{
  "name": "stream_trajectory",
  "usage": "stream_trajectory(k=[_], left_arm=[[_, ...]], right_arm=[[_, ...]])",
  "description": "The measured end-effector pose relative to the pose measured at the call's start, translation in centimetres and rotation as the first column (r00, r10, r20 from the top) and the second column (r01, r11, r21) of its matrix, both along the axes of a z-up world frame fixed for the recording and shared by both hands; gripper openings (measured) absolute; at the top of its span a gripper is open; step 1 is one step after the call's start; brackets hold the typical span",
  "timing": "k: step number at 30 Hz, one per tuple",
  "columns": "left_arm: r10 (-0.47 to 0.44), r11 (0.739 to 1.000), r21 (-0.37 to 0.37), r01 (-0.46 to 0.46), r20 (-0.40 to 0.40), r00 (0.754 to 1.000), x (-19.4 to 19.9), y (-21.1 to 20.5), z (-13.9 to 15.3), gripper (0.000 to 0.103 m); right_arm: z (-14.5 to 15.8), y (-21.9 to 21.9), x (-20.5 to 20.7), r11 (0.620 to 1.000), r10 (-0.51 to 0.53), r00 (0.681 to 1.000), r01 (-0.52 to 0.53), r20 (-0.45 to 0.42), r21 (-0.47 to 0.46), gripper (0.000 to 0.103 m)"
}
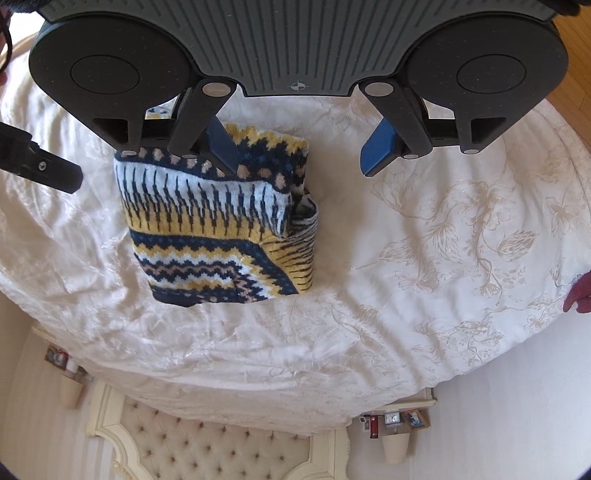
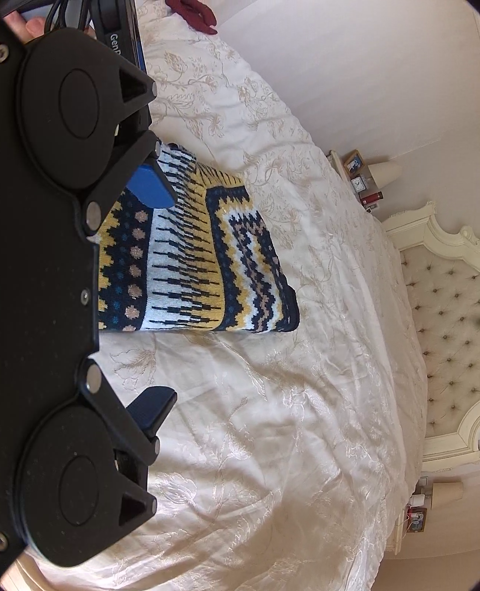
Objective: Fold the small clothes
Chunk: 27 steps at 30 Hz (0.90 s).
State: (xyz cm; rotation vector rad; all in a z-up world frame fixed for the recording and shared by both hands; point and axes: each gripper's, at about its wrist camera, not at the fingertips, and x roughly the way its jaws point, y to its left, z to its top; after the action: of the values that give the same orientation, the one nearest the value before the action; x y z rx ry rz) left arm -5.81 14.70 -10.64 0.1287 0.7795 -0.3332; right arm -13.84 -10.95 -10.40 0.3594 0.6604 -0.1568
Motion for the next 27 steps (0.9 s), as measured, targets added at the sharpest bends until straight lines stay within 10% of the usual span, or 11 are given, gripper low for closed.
stream_trajectory(k=[9,27], left_arm=[[-0.036,0.994,0.103,0.034,0.019,0.999,-2.2,-0.6,-0.4,0.071],[-0.035,0.998,0.055,0.035,-0.009,0.999,-3.5,-0.3,-0.5,0.072]], right_arm=[[-0.5,1.2,-1.0,1.0,-0.003,0.999,0.001,-0.048,-0.026,0.102],[-0.6,1.1,-2.9,1.0,-0.009,0.999,0.008,-0.045,-0.021,0.102]])
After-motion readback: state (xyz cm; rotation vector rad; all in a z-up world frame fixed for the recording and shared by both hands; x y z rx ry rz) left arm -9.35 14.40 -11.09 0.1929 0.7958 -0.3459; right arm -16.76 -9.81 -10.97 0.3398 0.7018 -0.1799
